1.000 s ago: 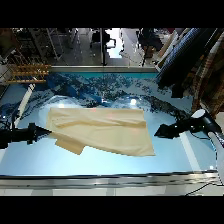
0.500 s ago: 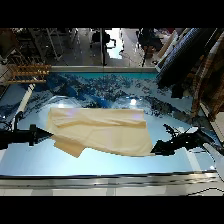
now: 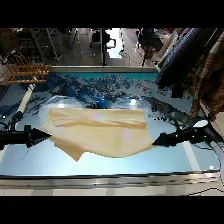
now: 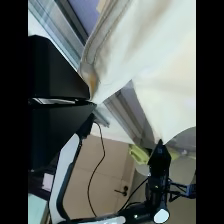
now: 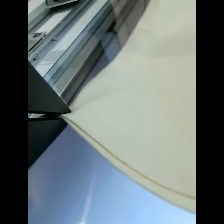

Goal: Fold the clothes and pants, and hang the long-sleeved shirts on hangers.

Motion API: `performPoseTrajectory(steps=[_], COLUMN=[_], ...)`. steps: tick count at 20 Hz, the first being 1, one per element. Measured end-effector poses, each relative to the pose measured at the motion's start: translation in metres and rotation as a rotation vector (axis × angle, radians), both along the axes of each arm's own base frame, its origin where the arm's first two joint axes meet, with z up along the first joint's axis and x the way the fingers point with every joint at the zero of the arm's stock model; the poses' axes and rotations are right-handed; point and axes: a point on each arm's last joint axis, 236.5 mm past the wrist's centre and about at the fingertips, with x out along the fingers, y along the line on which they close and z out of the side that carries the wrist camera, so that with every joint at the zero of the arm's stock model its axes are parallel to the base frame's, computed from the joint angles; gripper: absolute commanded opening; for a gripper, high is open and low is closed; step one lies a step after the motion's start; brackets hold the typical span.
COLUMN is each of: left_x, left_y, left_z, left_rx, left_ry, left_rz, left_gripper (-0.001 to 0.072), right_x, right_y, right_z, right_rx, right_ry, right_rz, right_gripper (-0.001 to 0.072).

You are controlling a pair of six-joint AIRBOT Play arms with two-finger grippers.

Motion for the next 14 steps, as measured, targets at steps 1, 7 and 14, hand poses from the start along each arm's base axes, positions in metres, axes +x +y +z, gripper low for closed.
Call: performPoseTrajectory(steps=[1,7,14], left_x=[0.000,0.053,0.158], left_y=[0.002,0.035,0.084], left_z=[0.005,-0.014,-0.059], left_rx=[-0.013,-0.034,-0.125], left_ry=[-0.003,0.056,0.092], left_rz=[0.010,0.239,0.583], left_gripper=[0.0003,0.0003,0.0018], right_x=[0.013,0.109,0.206], right_y=[0.000,0.002,0.003], right_z=[0.018,0.048,-0.019], right_rx=[0.000,-0.060,-0.068], right_ry=[-0.055,-0.225,-0.150], right_rz=[-0.015,-0.148,-0.313], right_gripper=[0.0012,0.0013,0.0015])
